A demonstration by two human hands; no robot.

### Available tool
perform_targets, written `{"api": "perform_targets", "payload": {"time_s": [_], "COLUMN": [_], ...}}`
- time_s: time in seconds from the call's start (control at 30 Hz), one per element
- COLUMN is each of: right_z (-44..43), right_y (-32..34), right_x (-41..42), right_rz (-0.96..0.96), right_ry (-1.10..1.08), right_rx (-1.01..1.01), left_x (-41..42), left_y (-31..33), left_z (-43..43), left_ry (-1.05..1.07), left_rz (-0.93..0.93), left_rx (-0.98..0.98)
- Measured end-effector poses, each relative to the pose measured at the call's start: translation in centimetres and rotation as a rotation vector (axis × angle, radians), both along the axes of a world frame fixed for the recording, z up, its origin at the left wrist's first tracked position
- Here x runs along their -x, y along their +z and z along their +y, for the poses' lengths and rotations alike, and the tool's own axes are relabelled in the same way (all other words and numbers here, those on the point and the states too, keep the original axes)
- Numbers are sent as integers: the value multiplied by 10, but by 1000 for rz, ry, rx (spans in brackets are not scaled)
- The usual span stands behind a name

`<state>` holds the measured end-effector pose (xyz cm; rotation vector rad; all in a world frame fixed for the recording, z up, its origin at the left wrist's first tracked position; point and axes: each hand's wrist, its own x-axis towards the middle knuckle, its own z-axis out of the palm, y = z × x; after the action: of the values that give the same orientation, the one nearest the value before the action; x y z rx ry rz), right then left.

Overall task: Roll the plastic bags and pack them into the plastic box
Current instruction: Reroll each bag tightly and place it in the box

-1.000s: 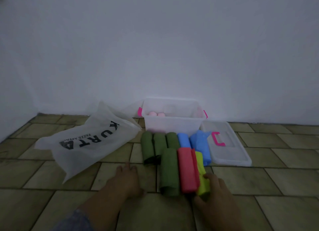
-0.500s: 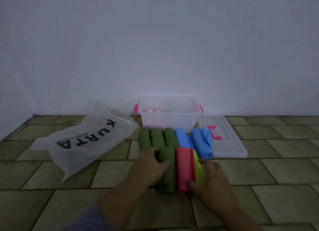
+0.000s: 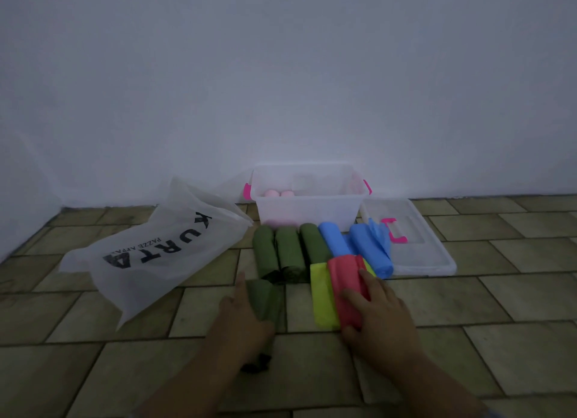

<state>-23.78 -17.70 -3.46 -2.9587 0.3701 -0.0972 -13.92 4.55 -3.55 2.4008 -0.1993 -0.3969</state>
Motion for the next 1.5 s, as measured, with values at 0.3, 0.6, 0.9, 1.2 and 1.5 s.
{"api": "perform_targets", "payload": {"time_s": [0.3,0.6,0.9,1.2,1.5], "right_z": [73,69,62,69,77], "right_y": [24,12,1,6,4], "right_x": [-14,-20,1,2,-24], "right_rz": [-19,-196,-160,-262,-29], "right_ry": [72,177,299,270,337], "right_rx": [-839,-370,-422,-235,-78], "left_x": [10,-19,-29,-44,-38], "left_y": [3,25,19,10,22], "left_z": [-15,14,27,24,5], "left_ry": [397,351,-404,25,-306], "left_rz": [474,11,-49,-197,36], "left_rx": [875,601,-74,39,254]}}
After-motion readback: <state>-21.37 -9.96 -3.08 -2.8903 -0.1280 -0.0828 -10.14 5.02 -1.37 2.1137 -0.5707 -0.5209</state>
